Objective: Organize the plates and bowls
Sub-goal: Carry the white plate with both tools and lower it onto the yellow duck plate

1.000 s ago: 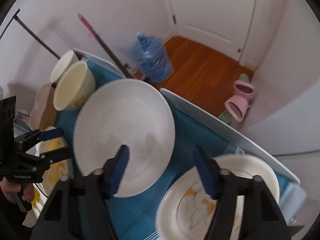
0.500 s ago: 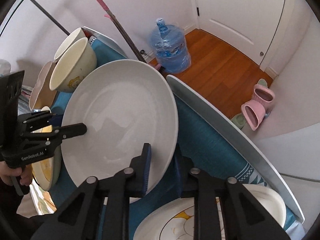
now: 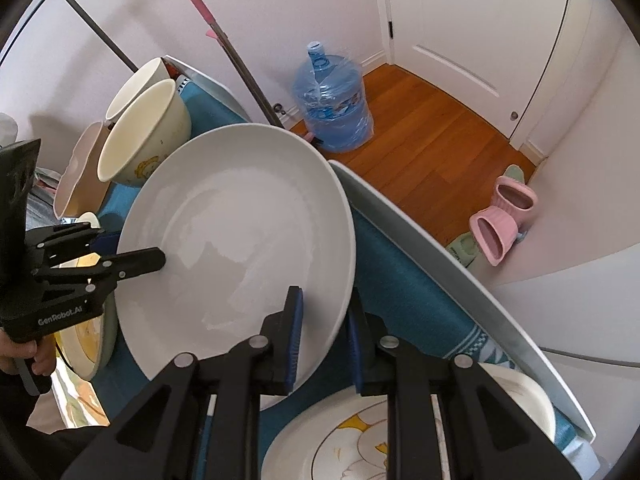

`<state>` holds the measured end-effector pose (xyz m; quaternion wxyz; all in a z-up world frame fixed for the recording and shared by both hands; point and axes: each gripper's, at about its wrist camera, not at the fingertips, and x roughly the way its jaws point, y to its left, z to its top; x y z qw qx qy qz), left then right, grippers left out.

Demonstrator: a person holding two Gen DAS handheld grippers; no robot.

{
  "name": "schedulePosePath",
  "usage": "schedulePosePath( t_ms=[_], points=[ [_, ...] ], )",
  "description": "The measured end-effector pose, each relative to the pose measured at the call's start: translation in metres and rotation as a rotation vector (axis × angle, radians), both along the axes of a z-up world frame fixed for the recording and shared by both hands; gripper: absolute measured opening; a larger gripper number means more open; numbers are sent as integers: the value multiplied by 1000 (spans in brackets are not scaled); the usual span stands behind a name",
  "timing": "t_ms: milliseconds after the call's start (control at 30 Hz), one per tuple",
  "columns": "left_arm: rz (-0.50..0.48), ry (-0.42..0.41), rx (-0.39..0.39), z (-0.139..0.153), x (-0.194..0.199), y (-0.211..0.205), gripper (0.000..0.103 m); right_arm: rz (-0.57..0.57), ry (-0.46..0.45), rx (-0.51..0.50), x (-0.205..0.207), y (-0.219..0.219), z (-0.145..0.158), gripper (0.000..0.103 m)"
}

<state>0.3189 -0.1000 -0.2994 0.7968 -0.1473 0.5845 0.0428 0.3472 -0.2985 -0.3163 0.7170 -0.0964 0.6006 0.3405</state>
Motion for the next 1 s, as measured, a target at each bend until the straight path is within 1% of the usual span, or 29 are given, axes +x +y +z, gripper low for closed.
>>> schedulePosePath(
  t_ms=[100,200,300,567,667,833,900,1000],
  points=[
    [-14,-16,-8,8,-4,-2,27,-17,-10,-1,-1,-3,7,19],
    [-27,-37,-14,16,-18,-2,27,-34,-20,3,-3,-6,18,19],
    [-41,-63,-21,27,-27,16,27,-57,-34,13,-10,-8,35,19],
    [-102,-136,3,82,-60,46,27,-123,-77,64,-47,2,84,19],
    [-132,-140,2,91,-74,61,27,-154,-91,72,-68,13,96,19],
    [-182,-116,-6,89,-102,88,27,-225,-77,71,-106,37,101,19],
    [-191,-106,-13,88,-107,102,27,-255,-54,75,-124,49,97,19],
    [-217,-89,-20,78,-120,123,27,-300,-22,77,-149,65,90,19]
  ],
)
